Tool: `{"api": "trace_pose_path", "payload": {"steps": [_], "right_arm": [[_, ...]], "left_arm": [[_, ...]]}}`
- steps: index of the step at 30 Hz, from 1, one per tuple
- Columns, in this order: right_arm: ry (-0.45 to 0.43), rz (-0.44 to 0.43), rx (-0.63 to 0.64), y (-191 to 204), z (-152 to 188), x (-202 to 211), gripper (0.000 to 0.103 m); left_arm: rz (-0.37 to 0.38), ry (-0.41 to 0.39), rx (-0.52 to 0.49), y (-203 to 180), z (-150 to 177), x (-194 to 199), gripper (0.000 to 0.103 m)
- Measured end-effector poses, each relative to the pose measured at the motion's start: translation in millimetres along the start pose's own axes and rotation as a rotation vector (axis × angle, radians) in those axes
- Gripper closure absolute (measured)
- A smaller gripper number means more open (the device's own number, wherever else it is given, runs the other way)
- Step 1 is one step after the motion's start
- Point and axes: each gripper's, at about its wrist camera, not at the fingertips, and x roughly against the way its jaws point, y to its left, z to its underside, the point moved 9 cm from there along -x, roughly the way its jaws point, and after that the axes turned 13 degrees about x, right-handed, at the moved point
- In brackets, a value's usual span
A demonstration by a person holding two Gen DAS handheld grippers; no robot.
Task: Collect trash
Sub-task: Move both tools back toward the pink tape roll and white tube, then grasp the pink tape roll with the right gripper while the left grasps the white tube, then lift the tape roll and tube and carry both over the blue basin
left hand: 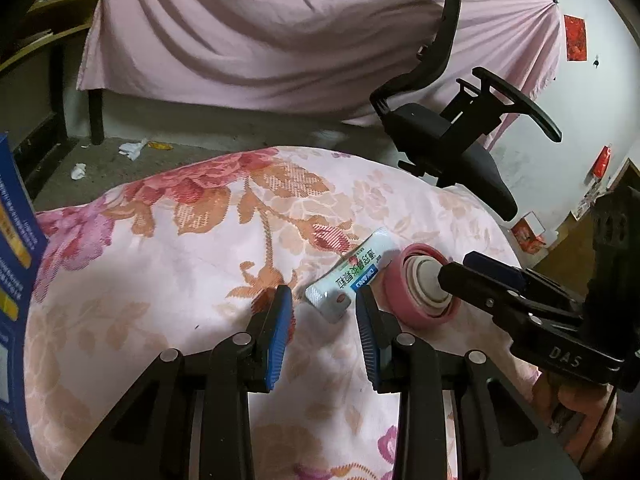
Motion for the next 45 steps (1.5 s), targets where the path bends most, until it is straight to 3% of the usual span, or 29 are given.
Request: {"api": "trace_pose_path", "payload": {"steps": [17, 26, 36, 45], "right_arm": [[0.010, 0.007, -0.005, 1, 4, -2, 0.044], [0.009, -0.012, 0.049, 17, 4, -1, 0.044], [0.101, -0.010, 0.140, 38, 5, -25, 0.038], [0.070, -0.024, 0.122, 35, 6, -21, 0.040]], "left_arm": [[-0.001, 0.027, -0.060, -10, 5, -8, 0.102], [-0.027, -0.056, -0.031, -3, 2, 10, 0.103], [-0.071, -0.127, 0.077, 20, 0, 29, 0.103], [-0.078, -0.207, 0.004, 7, 2, 46, 0.103]]}}
